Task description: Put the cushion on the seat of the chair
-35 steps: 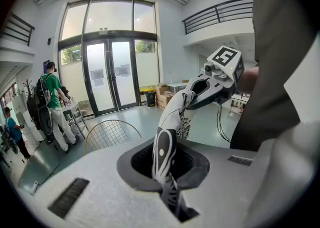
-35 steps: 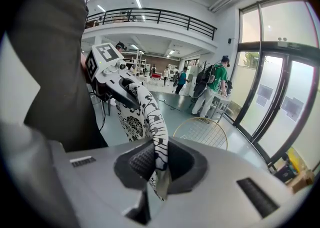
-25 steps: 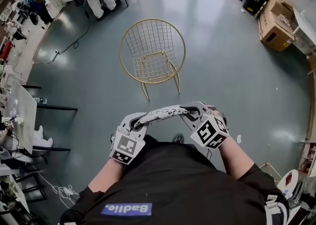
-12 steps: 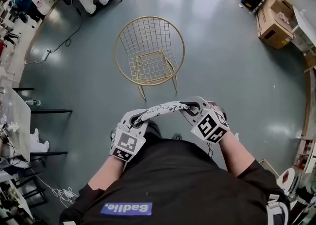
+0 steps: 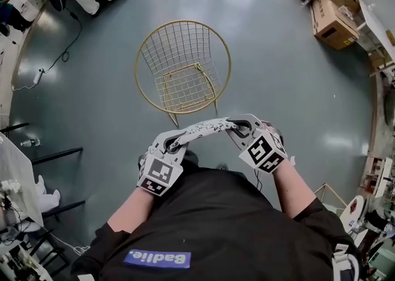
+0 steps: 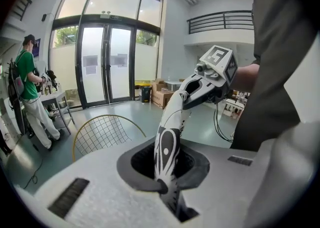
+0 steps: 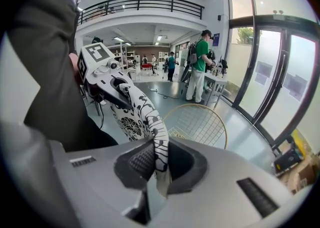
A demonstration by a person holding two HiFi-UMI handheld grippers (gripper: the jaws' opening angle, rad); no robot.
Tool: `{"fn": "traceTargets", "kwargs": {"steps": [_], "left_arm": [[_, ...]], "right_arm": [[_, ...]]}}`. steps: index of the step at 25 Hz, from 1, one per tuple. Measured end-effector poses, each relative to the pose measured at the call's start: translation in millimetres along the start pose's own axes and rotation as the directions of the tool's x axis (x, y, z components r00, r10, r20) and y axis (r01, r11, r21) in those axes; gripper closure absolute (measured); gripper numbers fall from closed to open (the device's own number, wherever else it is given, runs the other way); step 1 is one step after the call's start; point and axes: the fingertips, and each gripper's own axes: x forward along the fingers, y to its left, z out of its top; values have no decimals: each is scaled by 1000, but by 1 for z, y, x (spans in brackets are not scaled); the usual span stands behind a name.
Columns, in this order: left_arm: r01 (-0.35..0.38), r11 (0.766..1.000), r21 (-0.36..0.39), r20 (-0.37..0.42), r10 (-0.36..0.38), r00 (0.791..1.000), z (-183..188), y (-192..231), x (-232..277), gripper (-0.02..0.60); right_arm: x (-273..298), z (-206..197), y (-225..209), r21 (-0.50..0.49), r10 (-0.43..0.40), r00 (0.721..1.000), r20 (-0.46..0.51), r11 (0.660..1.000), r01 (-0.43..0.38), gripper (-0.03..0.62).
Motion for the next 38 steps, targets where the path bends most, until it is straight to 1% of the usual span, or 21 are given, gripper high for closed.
{"fn": "traceTargets", "kwargs": {"steps": [4,8,11,14,18,21,25,27,33,38], "left_arm": [[53,999,9,-16,-53,998,-3,22,8,556],[63,998,-21,-39,-64,997,-8,49,18,557],[41,998,-51,-67,-45,997,-11,51,27,555],[0,998,-67,-91,-6,996,-10,57,47,556],[-66,989,-134,-133,48,990,-24,66,65,556],[-89,981,-174,-169,59,984,-34,75,94,555],[-93,978,-185,-198,56,979,-54,85,128,556],[-86,977,-196,-202,46,978,-67,90,133,555],[-79,967,-241,-207,29,978,-99,128,152,557],[-101,971,-216,-216,53,975,-117,168,175,555]], "right_arm": [[18,7,-15,35,-9,1000,-22,999,10,554],[44,12,-30,56,10,999,-31,998,-8,554],[54,3,-36,66,53,998,-26,997,-51,554],[64,-13,-51,66,91,996,-19,994,-90,554],[83,-28,-60,56,169,985,-34,984,-167,554],[103,-50,-77,57,218,974,-55,975,-215,554],[132,-81,-87,84,250,965,-85,966,-243,554],[147,-84,-87,96,254,962,-99,965,-245,554],[203,-85,-105,96,235,964,-120,970,-225,554],[247,-87,-126,94,208,969,-131,976,-197,554]]}}
